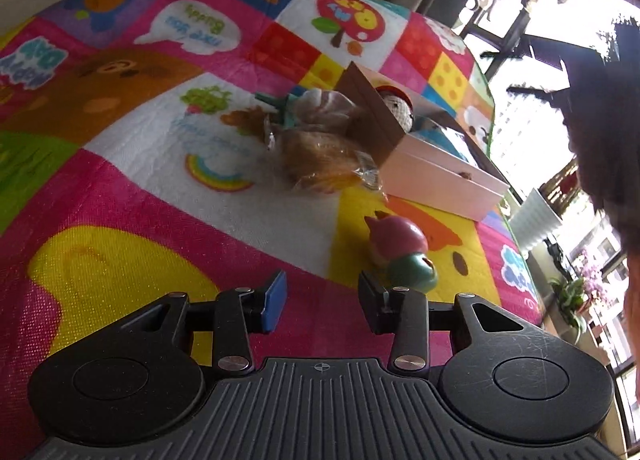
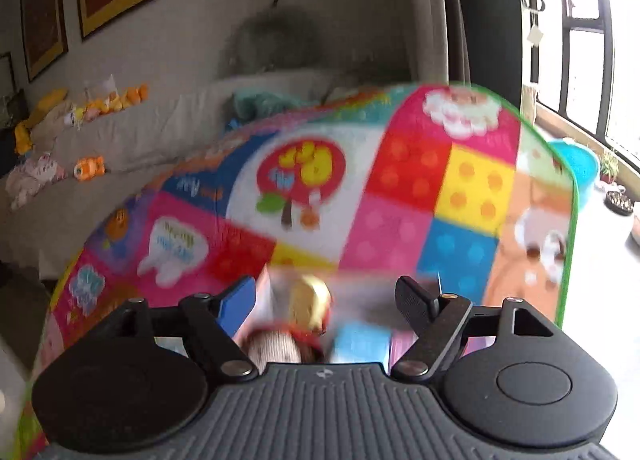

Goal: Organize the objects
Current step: 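Lower the Hello Kitty toy into the box with right tool while left moves toward the bread, then grasp the packaged bread bun with the left tool and lift it, then grasp the pink-and-teal toy with the right tool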

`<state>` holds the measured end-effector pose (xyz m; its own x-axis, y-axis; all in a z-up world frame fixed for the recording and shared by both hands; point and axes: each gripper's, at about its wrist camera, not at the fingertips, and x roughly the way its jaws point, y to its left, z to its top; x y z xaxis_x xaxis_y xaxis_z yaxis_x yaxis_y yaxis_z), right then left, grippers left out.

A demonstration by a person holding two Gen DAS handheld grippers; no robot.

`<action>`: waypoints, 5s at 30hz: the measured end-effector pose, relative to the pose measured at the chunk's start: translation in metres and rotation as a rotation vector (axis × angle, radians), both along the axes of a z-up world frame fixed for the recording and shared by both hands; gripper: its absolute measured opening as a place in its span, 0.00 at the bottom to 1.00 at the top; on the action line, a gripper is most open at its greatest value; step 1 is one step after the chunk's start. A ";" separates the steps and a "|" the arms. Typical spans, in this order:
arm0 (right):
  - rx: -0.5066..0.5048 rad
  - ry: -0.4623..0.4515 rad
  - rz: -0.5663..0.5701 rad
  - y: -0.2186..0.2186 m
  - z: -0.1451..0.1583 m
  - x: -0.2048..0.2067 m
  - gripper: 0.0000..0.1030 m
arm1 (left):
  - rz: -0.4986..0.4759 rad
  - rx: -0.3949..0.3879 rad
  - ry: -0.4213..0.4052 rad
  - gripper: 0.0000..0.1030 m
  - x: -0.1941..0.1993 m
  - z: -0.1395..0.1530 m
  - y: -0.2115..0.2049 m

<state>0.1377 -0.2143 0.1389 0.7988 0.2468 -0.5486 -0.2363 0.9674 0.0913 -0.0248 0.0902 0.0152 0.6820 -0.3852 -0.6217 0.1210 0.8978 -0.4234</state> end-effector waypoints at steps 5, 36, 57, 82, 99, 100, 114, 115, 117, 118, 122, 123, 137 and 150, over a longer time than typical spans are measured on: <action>-0.140 -0.058 0.070 0.002 -0.050 -0.073 0.85 | -0.044 0.016 -0.001 0.42 0.003 0.002 -0.015; 0.078 -0.011 0.105 -0.013 -0.130 -0.143 1.00 | -0.338 0.675 -0.153 0.56 0.154 0.016 -0.081; 0.083 0.019 0.088 -0.014 -0.132 -0.138 1.00 | -0.372 0.594 0.028 0.50 0.000 0.012 -0.059; 0.126 0.046 0.066 -0.021 -0.133 -0.133 1.00 | -0.395 0.537 -0.103 0.97 -0.008 0.030 -0.083; 0.151 0.066 0.056 -0.025 -0.134 -0.130 1.00 | -0.240 0.395 0.010 0.66 0.089 0.007 -0.059; 0.151 0.068 0.057 -0.024 -0.134 -0.129 1.00 | -0.236 0.397 0.015 0.66 0.081 0.007 -0.057; 0.070 0.045 0.281 0.029 -0.121 -0.145 1.00 | -0.009 0.391 0.008 0.67 0.007 0.006 -0.025; 0.045 0.039 0.292 0.040 -0.121 -0.145 1.00 | -0.009 0.398 0.004 0.67 0.007 0.006 -0.027; -0.007 0.027 0.318 0.056 -0.123 -0.146 0.99 | -0.006 0.402 -0.007 0.68 0.006 0.004 -0.029; -0.034 0.023 0.324 0.063 -0.125 -0.146 0.97 | -0.004 0.402 -0.011 0.68 0.004 0.004 -0.028; -0.040 0.058 0.371 0.069 -0.124 -0.149 0.92 | 0.004 0.390 -0.019 0.68 0.002 0.002 -0.028; -0.028 0.064 0.389 0.068 -0.123 -0.153 0.91 | 0.005 0.388 -0.020 0.68 0.002 0.001 -0.028; -0.007 0.051 0.432 0.056 -0.113 -0.156 0.89 | 0.011 0.385 -0.031 0.68 0.001 0.001 -0.029; 0.014 0.034 0.489 0.059 -0.106 -0.160 0.85 | 0.009 0.390 -0.035 0.69 0.000 0.000 -0.030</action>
<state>-0.0227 -0.1549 0.0327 0.5696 0.5958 -0.5662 -0.6590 0.7428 0.1187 -0.0247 0.0606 0.0155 0.7078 -0.1186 -0.6964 0.1207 0.9916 -0.0462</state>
